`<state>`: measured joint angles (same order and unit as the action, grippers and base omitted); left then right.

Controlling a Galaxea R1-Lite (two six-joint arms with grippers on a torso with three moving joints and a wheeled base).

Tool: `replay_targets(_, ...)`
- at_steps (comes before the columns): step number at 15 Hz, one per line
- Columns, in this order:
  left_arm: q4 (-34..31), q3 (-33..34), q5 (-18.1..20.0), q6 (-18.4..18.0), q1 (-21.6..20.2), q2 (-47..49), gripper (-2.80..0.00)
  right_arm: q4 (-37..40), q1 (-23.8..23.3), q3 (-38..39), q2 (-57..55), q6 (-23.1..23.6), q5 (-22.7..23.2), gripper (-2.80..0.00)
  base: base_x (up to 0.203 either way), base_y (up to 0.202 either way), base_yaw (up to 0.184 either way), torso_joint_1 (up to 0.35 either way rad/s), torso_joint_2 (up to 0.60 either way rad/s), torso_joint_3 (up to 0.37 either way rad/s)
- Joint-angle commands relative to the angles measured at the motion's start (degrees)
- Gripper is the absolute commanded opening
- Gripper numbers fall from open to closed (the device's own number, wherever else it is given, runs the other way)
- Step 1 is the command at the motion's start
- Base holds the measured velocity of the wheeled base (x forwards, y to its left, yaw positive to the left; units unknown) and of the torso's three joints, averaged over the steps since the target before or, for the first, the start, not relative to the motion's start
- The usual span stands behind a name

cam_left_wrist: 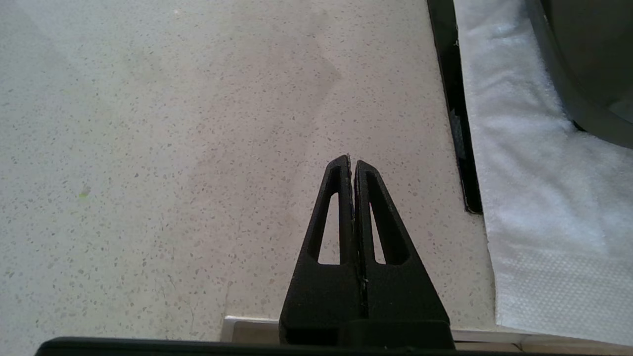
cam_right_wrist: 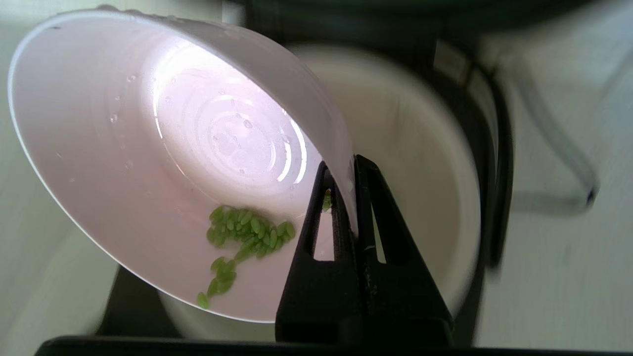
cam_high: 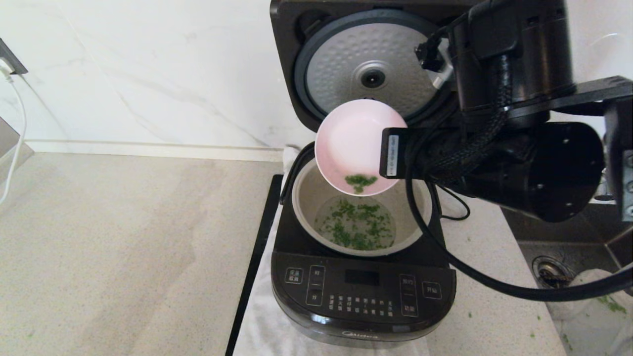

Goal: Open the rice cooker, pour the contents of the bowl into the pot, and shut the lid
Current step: Pour the water from the bowl into the rice cooker, then fill a bowl with water from the tap

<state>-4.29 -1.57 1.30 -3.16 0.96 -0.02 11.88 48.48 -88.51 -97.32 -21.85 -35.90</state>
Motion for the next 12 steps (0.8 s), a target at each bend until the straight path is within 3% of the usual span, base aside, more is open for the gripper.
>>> replay_targets(1,0.0,0.0,0.0,0.0,0.0,-0.1,-2.8,17.0,-5.0,-2.9,4.5,-6.6,8.1,-2.8,0.0,0.0,0.0,0.0,0.0,0.0)
replay_targets(3,0.0,0.0,0.0,0.0,0.0,-0.1,-2.8,22.5,-10.7,-3.1,7.4,-9.4,13.2,-2.8,0.0,0.0,0.0,0.0,0.0,0.0)
replay_targets(7,0.0,0.0,0.0,0.0,0.0,0.0,-2.8,31.5,-22.8,-1.9,14.0,-10.6,22.9,-2.8,0.0,0.0,0.0,0.0,0.0,0.0)
replay_targets(12,0.0,0.0,0.0,0.0,0.0,0.0,-2.8,36.8,-44.9,2.0,18.8,-8.9,30.7,-2.8,0.0,0.0,0.0,0.0,0.0,0.0)
